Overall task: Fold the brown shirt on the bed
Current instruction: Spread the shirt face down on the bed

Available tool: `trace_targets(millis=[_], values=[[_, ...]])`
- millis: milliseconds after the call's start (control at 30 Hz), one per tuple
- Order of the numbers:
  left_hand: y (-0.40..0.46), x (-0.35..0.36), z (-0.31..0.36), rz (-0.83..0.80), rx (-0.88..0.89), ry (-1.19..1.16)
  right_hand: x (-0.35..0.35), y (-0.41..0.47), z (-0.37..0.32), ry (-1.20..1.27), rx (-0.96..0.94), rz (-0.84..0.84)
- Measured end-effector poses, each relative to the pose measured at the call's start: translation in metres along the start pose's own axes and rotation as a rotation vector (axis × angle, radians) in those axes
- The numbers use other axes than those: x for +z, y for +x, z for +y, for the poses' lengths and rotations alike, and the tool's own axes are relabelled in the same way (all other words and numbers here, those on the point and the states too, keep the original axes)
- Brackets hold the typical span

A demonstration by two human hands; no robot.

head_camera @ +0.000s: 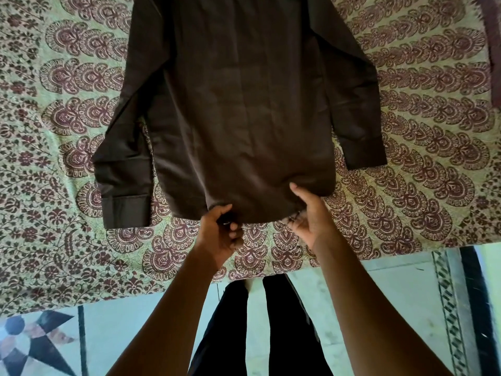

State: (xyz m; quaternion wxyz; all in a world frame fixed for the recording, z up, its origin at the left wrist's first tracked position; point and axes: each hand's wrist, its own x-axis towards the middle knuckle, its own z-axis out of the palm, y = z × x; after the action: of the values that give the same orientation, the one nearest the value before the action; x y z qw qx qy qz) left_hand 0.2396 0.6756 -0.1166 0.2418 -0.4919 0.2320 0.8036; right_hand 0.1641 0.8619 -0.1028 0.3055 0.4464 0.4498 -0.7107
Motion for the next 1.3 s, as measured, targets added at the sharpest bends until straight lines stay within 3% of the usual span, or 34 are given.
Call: trace_targets(millis=[67, 200, 333, 400, 533, 633, 733, 867, 1000, 1100, 1300], values=[[-0.004, 0.009, 0.018, 0.018, 0.062, 0.055, 0.007, 0.000, -0.018, -0.029, -0.059, 0.026], [-0.002, 0.023, 0.053, -0.010, 0.123, -0.034, 0.023, 0.006, -0.055, 0.031, -0.126, -0.126], [0.015, 0.032, 0.066, 0.157, 0.156, 0.165, 0.036, 0.021, -0.066, -0.136, -0.194, -0.046], [0.020, 0.035, 0.061, 0.271, 0.196, 0.373, 0.035, 0.026, -0.056, -0.441, -0.361, 0.039], [0.025, 0.039, 0.040, 0.437, 0.413, 0.648, 0.014, 0.024, -0.020, -1.252, -0.900, 0.127], [0.033, 0.037, 0.028, 0.517, 0.505, 0.764, 0.001, 0.028, -0.002, -1.651, -0.935, -0.001], [0.031, 0.041, 0.021, 0.591, 0.579, 0.810, -0.005, 0.040, 0.008, -1.853, -0.961, -0.048], [0.030, 0.041, 0.011, 0.701, 0.568, 0.713, -0.008, 0.055, 0.015, -1.822, -1.116, -0.001], [0.030, 0.034, -0.006, 0.725, 0.513, 0.677, -0.008, 0.053, 0.011, -1.638, -1.107, -0.058], [0.029, 0.032, -0.024, 0.658, 0.421, 0.623, -0.009, 0.049, 0.010, -1.542, -1.120, -0.123], [0.027, 0.033, -0.034, 0.532, 0.322, 0.312, -0.018, 0.045, 0.018, -1.650, -1.121, -0.112]])
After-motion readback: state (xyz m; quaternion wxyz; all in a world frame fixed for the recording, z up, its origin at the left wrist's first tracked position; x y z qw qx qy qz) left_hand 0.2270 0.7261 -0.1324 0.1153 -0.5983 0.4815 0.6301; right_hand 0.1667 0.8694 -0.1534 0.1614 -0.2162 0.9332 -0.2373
